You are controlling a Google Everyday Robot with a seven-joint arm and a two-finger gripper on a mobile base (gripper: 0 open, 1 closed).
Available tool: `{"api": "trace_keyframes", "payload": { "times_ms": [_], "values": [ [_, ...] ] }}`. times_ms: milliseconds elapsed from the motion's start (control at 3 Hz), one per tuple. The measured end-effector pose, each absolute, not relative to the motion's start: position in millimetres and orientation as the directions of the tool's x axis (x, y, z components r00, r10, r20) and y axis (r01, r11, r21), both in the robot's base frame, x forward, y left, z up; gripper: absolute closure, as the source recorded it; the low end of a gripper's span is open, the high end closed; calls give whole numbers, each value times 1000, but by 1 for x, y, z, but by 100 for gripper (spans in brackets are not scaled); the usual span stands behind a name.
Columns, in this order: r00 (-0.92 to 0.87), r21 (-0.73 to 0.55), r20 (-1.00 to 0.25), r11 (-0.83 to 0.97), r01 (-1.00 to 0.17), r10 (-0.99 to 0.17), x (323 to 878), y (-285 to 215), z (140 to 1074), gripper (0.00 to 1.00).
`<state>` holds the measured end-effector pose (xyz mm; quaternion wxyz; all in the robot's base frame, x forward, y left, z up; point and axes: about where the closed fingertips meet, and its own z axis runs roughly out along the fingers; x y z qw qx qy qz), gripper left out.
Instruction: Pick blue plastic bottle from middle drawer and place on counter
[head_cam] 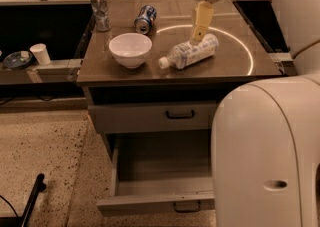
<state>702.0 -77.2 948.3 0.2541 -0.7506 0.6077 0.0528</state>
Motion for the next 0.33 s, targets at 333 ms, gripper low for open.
{"api": "trace_keyframes", "payload": {
  "times_ms": [333],
  "values": [
    [256, -317, -388, -132, -939, -885, 702, -77, 948, 0]
  ]
}}
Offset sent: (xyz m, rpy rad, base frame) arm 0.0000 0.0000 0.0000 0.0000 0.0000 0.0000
